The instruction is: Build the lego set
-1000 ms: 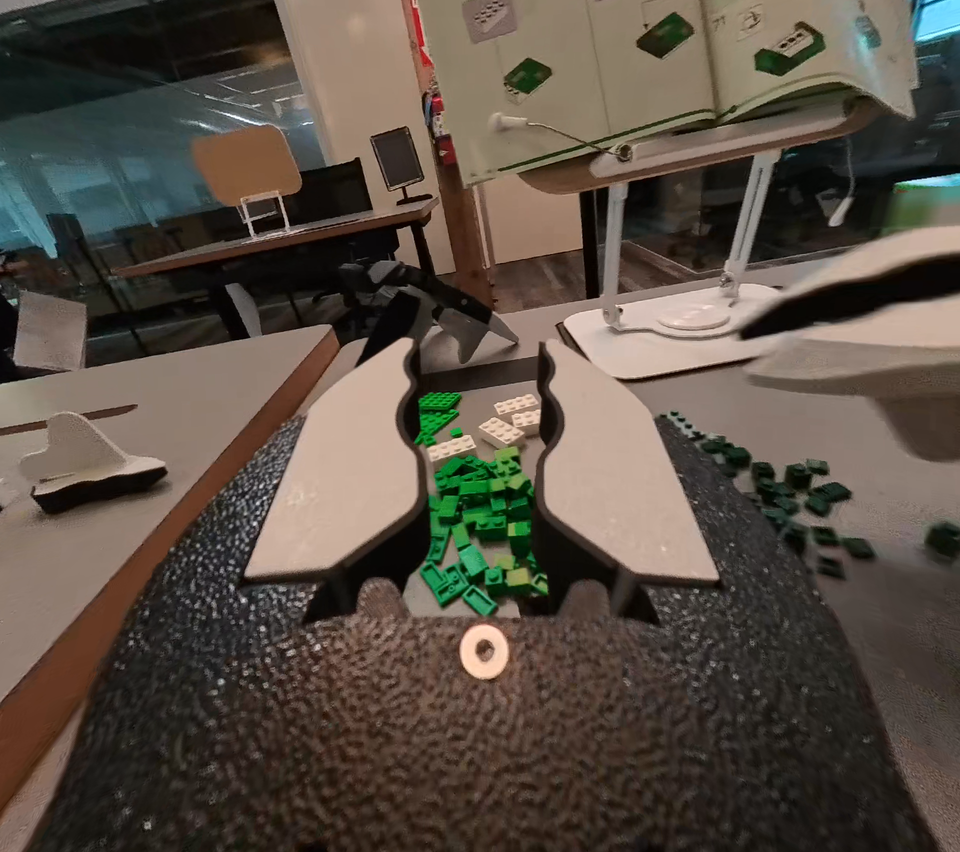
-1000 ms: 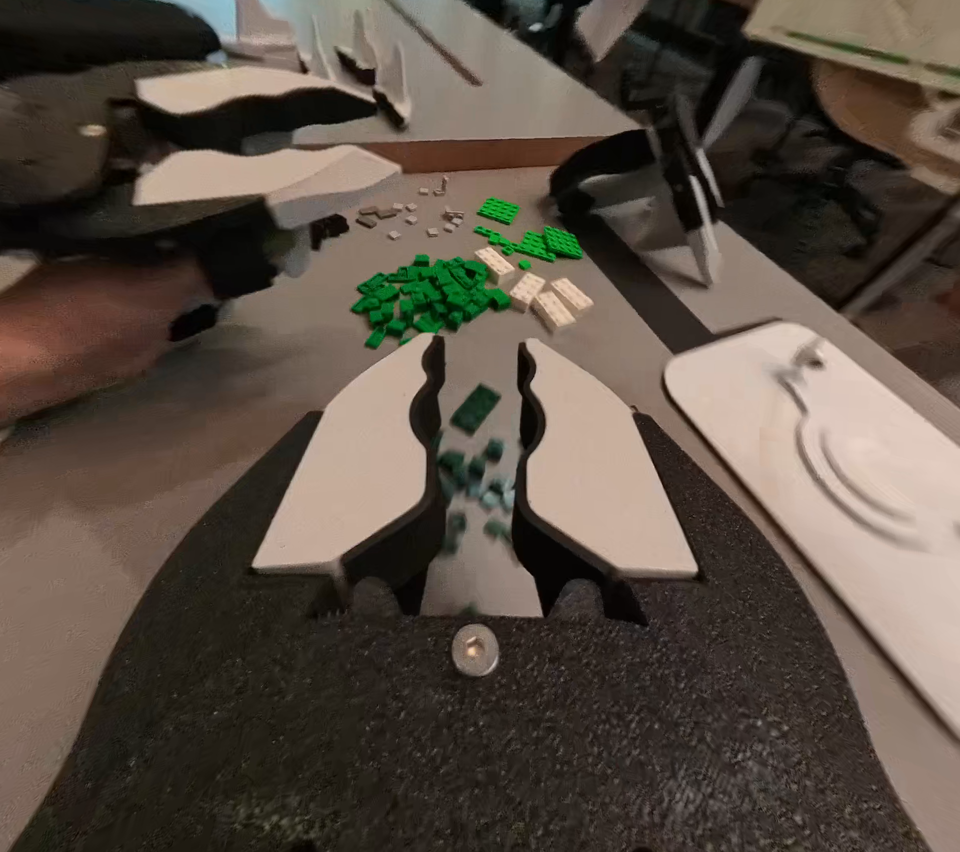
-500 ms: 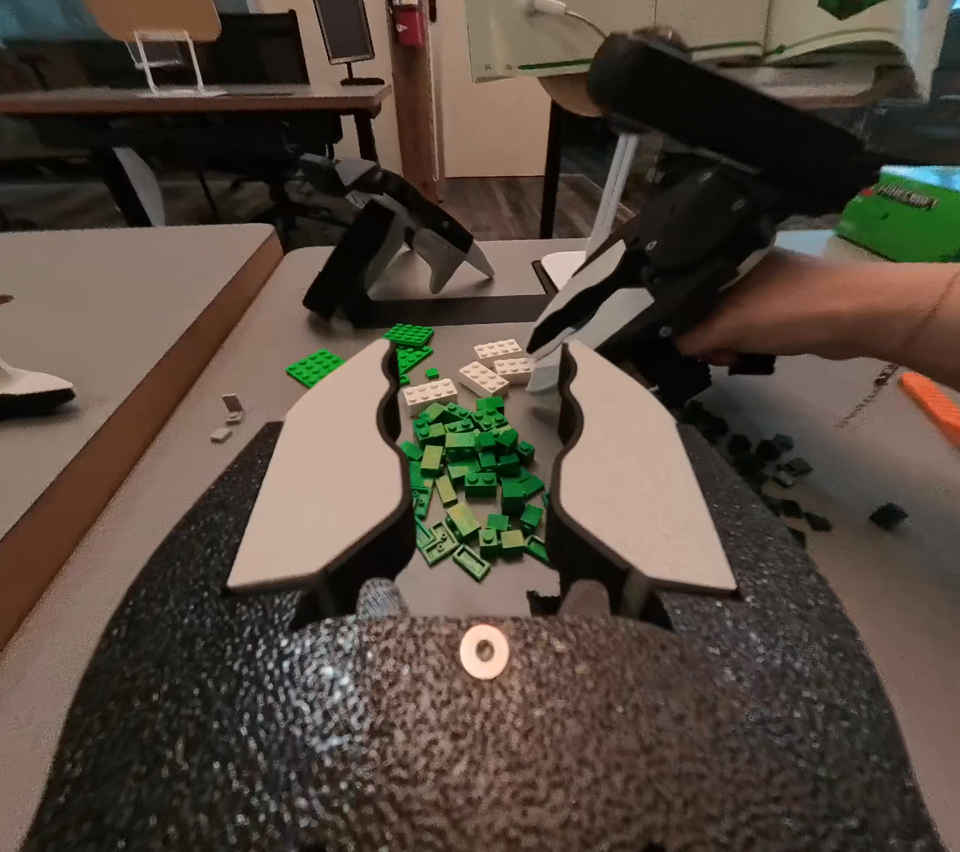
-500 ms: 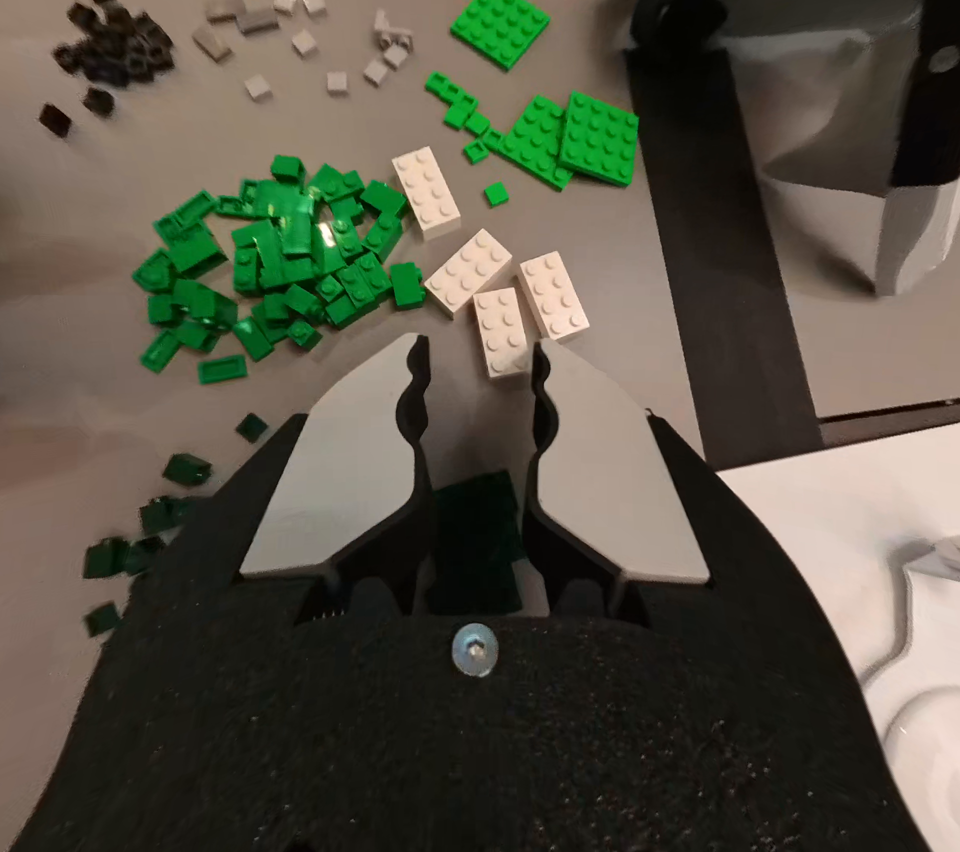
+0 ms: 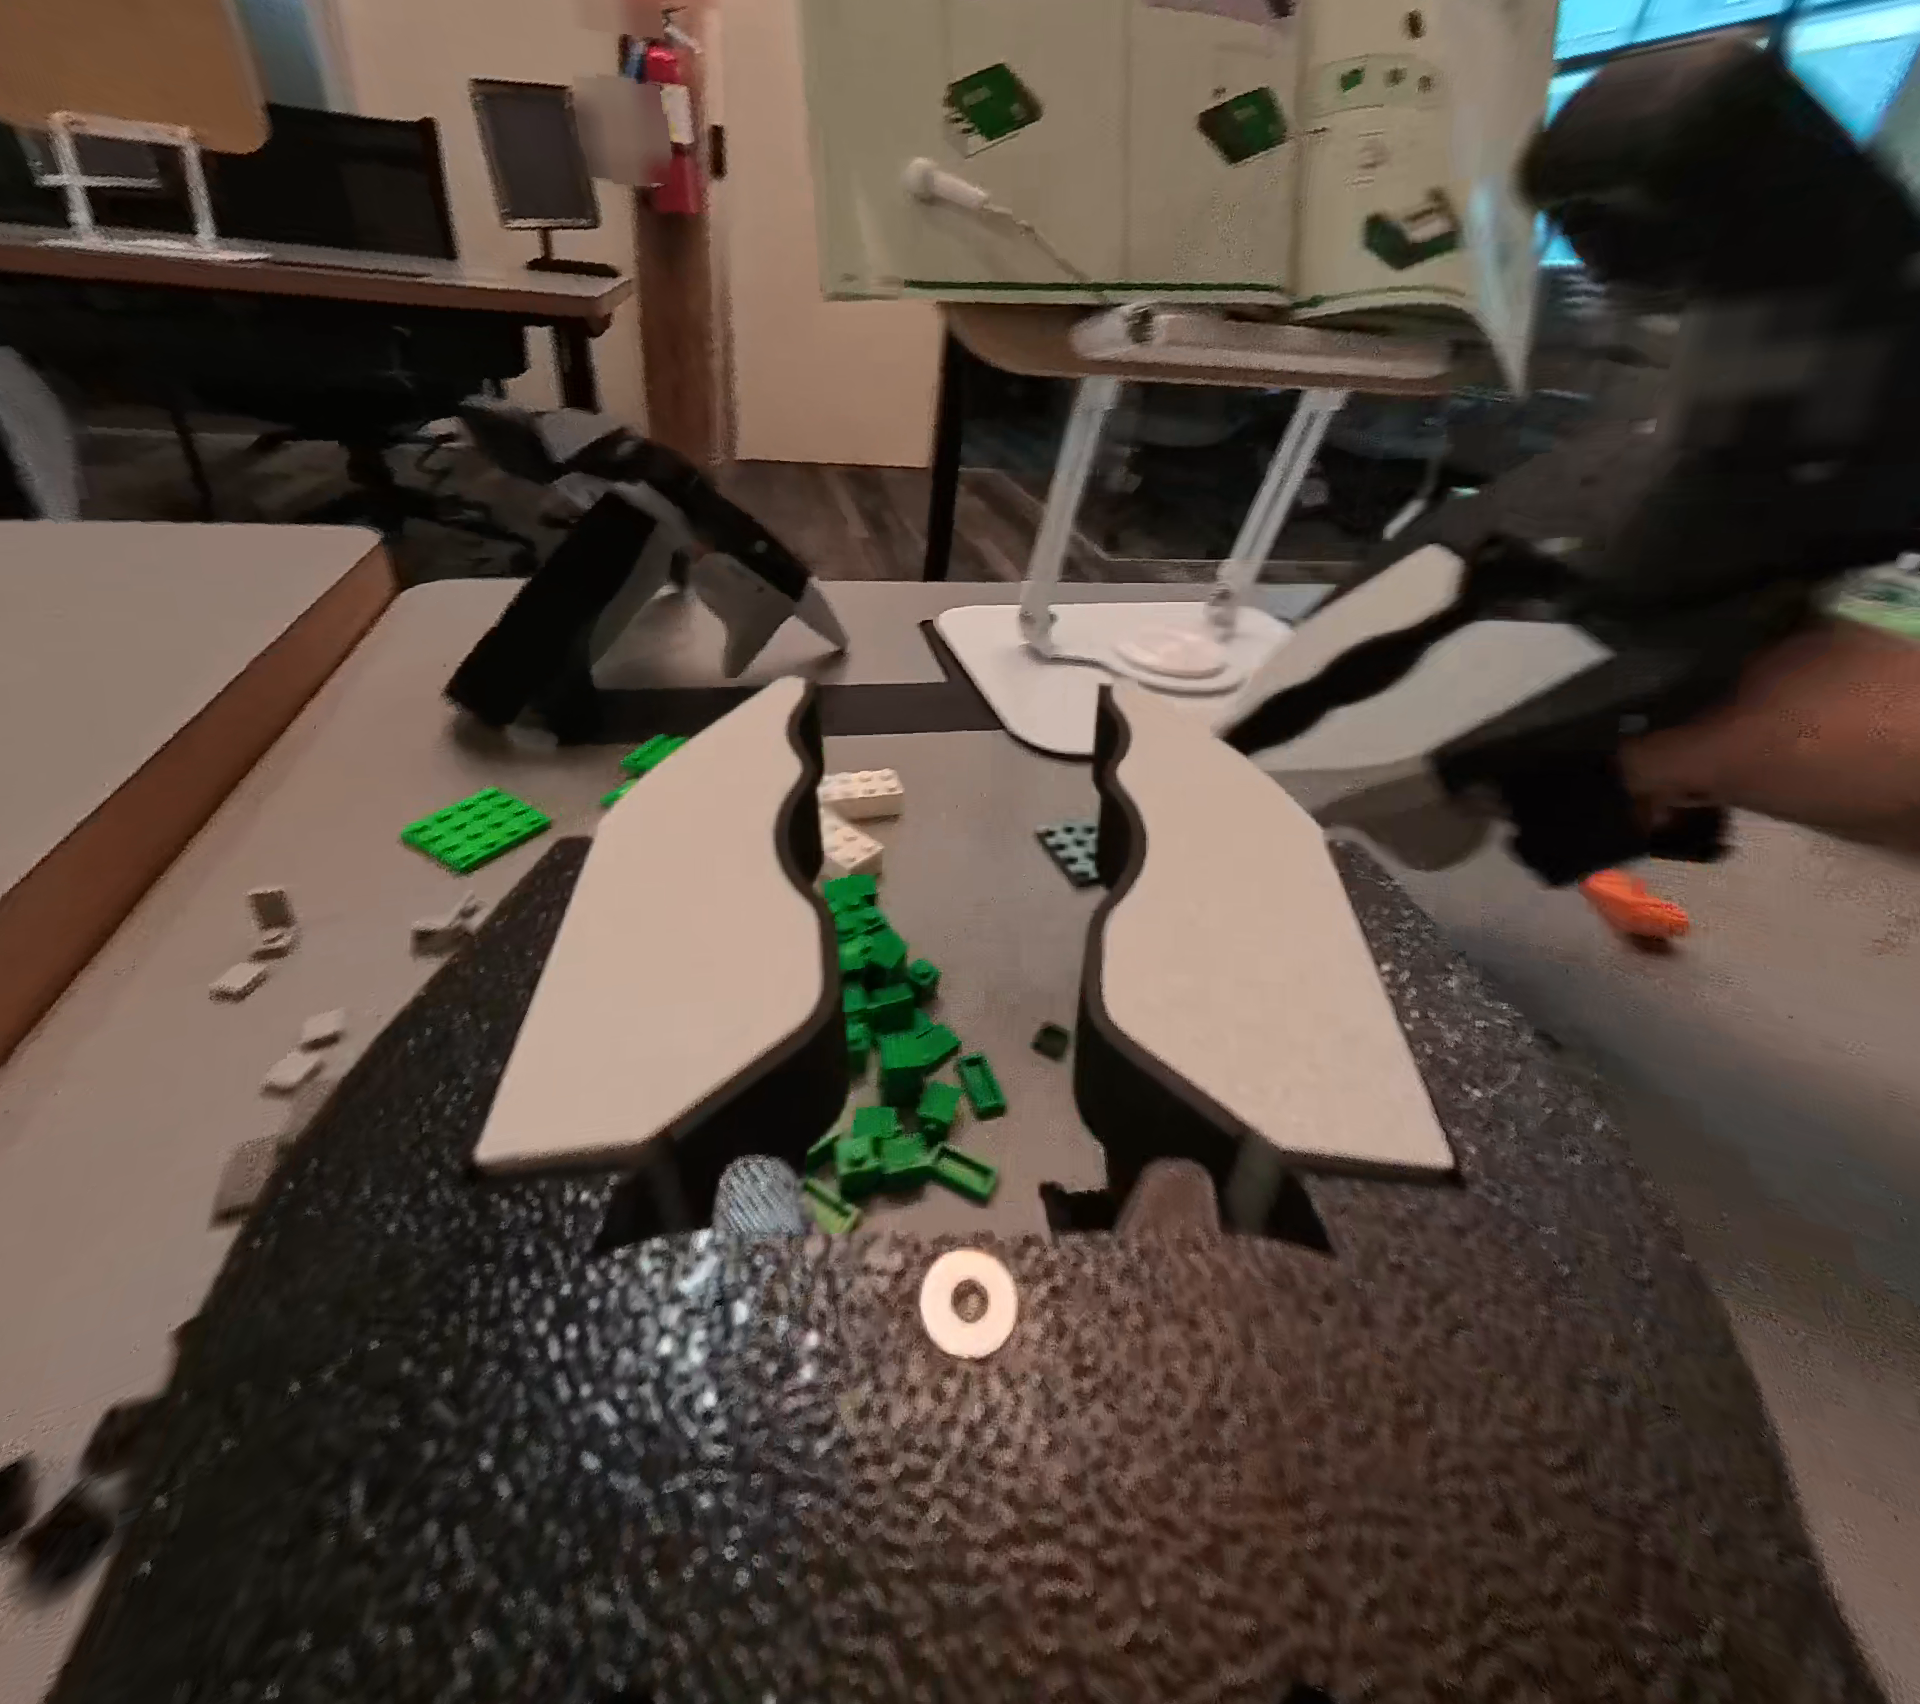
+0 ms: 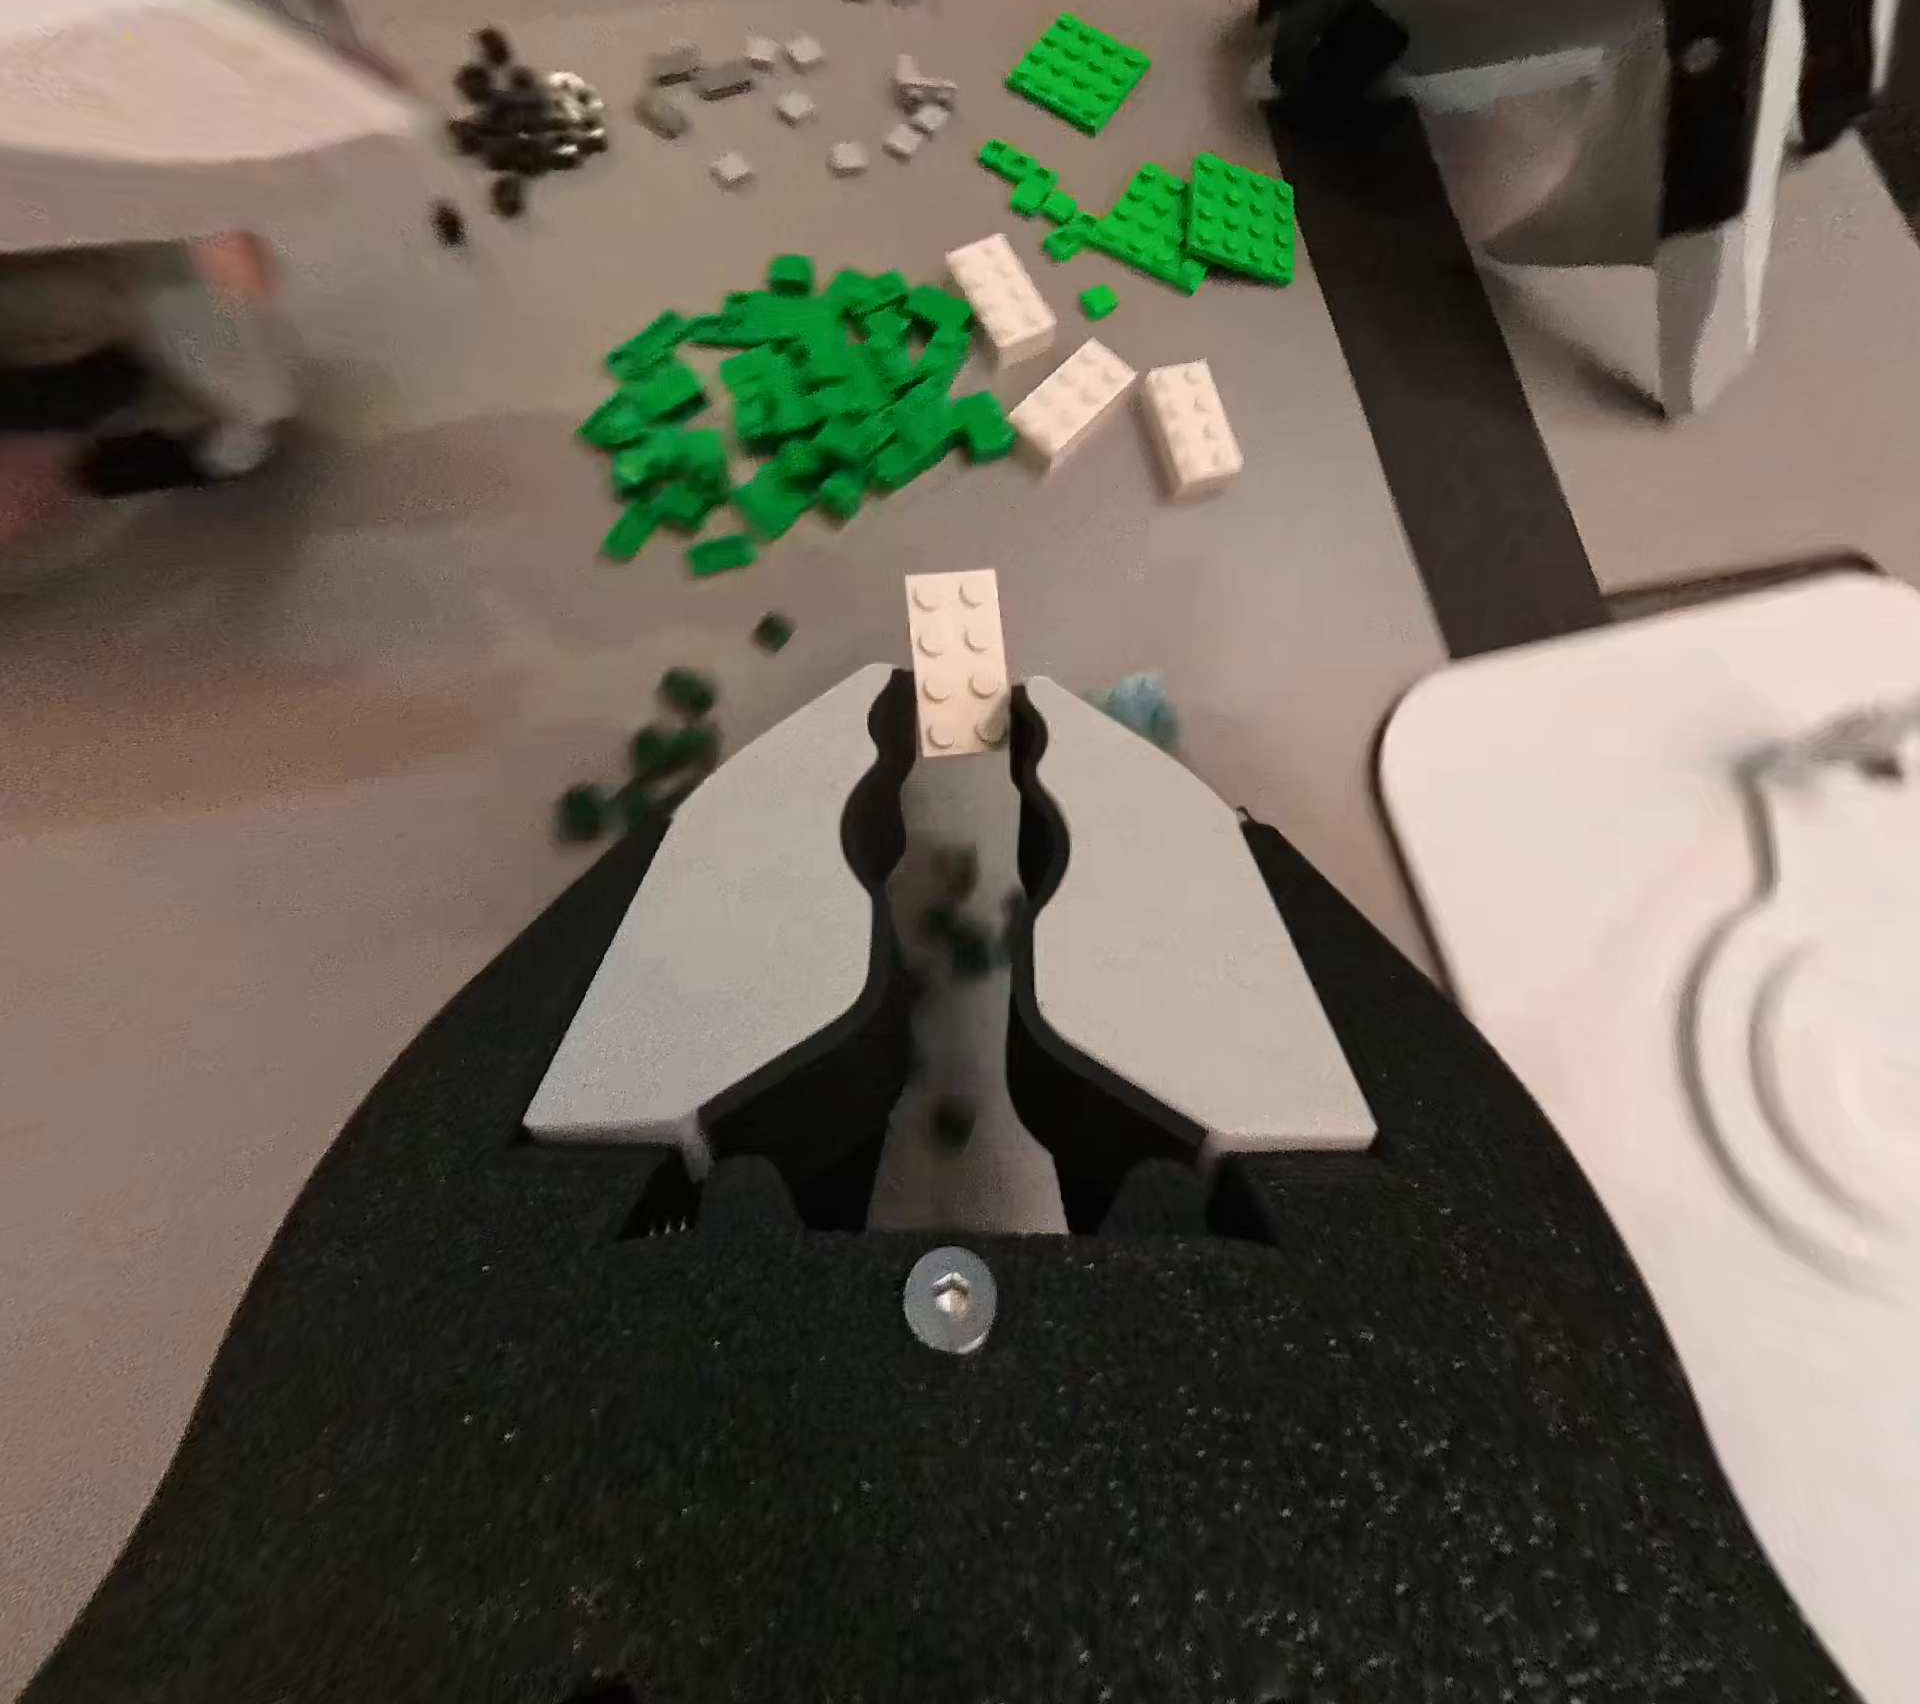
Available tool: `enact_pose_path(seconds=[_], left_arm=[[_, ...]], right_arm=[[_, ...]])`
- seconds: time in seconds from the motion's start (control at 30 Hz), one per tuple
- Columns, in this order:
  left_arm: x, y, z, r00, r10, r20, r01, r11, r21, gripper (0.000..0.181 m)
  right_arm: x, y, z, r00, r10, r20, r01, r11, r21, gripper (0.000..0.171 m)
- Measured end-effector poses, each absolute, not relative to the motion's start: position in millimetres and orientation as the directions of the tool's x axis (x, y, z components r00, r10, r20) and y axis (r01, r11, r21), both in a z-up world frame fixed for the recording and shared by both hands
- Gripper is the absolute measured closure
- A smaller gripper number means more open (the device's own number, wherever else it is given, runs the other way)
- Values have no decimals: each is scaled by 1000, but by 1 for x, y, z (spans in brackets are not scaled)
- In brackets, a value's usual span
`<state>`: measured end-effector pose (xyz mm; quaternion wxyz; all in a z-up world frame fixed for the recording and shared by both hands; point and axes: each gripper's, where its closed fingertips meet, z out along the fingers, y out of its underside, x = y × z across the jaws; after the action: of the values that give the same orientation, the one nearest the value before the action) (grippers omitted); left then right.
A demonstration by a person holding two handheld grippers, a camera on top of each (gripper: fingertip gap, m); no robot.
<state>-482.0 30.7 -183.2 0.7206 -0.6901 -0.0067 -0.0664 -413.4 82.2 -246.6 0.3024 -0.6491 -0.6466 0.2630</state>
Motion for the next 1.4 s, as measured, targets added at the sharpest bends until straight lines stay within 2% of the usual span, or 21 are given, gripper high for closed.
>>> enact_pose_path(seconds=[0.07,0.2,0.37,0.6,0.73,0.83,0.93,1.0,1.1,1.23,1.4], left_arm=[[-464,32,-181,983,-163,86,95,51,-994,134],[-409,31,-174,930,-358,87,122,76,-990,136],[-331,20,-185,825,-563,-38,-3,63,-998,136],[-292,11,-200,758,-642,-115,-100,60,-993,133],[-294,9,-197,740,-669,-66,-41,53,-998,132],[-296,9,-195,734,-677,-50,-16,56,-998,132],[-295,9,-196,734,-678,-48,-12,58,-998,134],[-293,9,-197,730,-682,-53,-22,54,-998,134],[-290,7,-198,721,-689,-79,-42,70,-997,136],[-282,1,-199,677,-729,-104,-64,82,-995,137],[-273,-4,-204,642,-753,-148,-112,99,-989,138]], right_arm=[[-371,52,-239,40,999,30,670,-5,-743,154],[-291,-26,-258,82,997,1,666,-54,-744,154],[-234,-57,-283,178,981,82,703,-68,-708,154],[-225,-41,-283,272,955,117,651,-92,-754,148],[-219,-37,-275,313,942,121,601,-97,-793,131],[-177,-11,-252,447,870,207,556,-89,-827,135],[-125,24,-236,679,712,178,429,-188,-883,134],[-104,34,-235,753,645,131,373,-255,-892,138],[-107,25,-250,690,719,83,420,-305,-855,136],[-118,14,-277,491,858,148,584,-199,-787,122],[-120,16,-291,406,907,111,630,-190,-753,118]])
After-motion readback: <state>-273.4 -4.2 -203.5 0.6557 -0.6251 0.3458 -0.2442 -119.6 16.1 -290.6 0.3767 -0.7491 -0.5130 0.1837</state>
